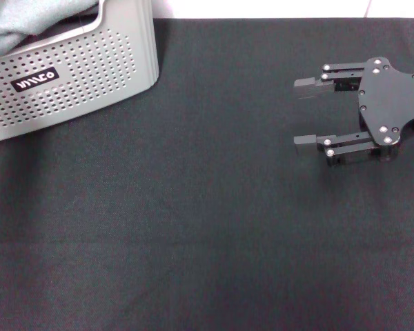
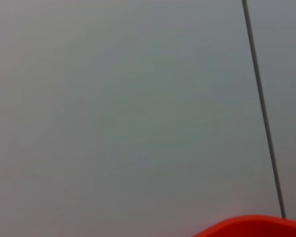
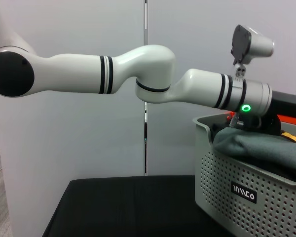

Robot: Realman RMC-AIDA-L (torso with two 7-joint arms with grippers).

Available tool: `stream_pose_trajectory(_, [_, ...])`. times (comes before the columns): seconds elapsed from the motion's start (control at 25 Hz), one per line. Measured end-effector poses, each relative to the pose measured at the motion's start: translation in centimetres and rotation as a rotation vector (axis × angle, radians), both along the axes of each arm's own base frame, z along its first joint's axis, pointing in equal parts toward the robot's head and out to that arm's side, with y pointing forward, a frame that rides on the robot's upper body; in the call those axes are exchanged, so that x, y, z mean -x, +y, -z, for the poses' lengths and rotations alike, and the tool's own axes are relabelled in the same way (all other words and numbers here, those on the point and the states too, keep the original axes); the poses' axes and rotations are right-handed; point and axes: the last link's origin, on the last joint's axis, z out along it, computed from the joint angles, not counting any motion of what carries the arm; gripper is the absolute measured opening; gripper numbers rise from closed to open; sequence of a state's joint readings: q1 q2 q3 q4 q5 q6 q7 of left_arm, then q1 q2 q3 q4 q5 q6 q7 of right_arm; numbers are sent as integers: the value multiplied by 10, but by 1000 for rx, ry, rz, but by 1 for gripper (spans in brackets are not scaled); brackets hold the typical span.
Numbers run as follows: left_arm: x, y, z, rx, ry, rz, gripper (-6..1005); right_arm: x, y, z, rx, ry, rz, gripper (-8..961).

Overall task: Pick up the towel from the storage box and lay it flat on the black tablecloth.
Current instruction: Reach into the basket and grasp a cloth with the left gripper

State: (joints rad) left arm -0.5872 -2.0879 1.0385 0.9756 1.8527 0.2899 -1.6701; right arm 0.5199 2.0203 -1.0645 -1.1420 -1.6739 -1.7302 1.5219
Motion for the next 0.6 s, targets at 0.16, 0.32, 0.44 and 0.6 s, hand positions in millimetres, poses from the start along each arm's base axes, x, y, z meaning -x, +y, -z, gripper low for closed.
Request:
stream_pose_trajectory(0.16, [5, 4, 8, 1, 19, -32, 787, 0, 0, 1, 2, 0, -1, 715])
stream_pose_trajectory(0.32, [10, 7, 11, -9, 21, -62, 786, 1, -1, 2, 5, -1, -4, 713])
stream_pose_trajectory(0.44, [12, 9, 11, -26, 24, -81, 784, 1, -1, 2, 6, -2, -4, 712])
stream_pose_trajectory(0.6, [15, 10, 14, -18, 25, -94, 774, 1, -1, 2, 8, -2, -5, 711])
